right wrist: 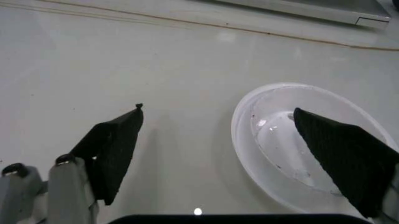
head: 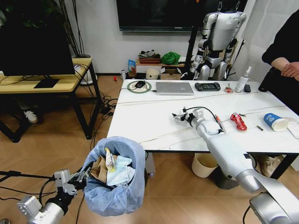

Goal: Pick up the trash bin and place the trash from the table into it.

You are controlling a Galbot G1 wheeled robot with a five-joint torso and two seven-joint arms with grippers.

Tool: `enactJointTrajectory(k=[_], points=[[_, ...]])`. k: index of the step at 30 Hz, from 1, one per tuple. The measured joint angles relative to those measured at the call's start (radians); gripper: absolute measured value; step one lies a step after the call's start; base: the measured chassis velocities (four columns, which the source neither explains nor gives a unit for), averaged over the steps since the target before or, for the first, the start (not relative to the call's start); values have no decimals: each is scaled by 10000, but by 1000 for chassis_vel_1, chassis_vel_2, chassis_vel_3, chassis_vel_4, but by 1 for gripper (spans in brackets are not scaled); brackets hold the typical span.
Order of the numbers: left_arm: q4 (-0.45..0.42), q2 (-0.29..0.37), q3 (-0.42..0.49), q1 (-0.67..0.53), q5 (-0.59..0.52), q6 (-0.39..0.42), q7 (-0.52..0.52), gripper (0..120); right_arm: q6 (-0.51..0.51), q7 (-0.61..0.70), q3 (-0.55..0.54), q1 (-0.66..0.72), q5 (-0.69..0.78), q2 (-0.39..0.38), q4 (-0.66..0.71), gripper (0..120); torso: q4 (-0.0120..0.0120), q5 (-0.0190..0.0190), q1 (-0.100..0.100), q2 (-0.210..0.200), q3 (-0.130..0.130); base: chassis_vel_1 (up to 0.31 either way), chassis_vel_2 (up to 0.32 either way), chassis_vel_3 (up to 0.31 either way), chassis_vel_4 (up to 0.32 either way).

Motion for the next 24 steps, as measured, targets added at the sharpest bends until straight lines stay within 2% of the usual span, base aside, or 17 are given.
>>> enactJointTrajectory(k=[2, 7, 10, 14, 16, 21, 24], points=[[0, 3, -1, -1, -5, 0, 0, 0, -13, 12, 13, 18, 1, 5, -49, 86, 0, 0, 0, 0, 0, 0, 0, 0, 0], [26, 7, -3, -12, -14, 0, -1, 0, -32, 51, 38, 35, -78, -92, -146, 62, -1, 1, 0, 0, 0, 0, 0, 0, 0], [35, 10, 0, -20, -16, 0, -1, 0, -32, 63, 39, 22, -110, -137, -145, 55, -1, 0, 0, 0, 0, 0, 0, 0, 0], [36, 20, 12, -24, -27, 0, -1, 0, -22, 67, 29, -24, -210, -259, -113, 36, -1, 0, 0, 0, -1, 0, 0, 0, 0], [36, 22, 12, -24, -30, 0, -1, 0, -11, 63, 22, -25, -251, -283, -111, 34, 0, 0, 0, 0, -1, 0, 0, 0, 0], [33, 46, 3, -18, -41, 0, 0, 0, 19, 46, -12, -90, -368, -454, -39, 12, -2, 0, 0, 0, -1, 0, 0, 0, 0], [25, 45, 3, -16, -41, 0, 0, 0, 21, 43, -9, -108, -370, -490, 0, 8, 0, 0, 0, 1, -1, 0, 0, 0, 0]])
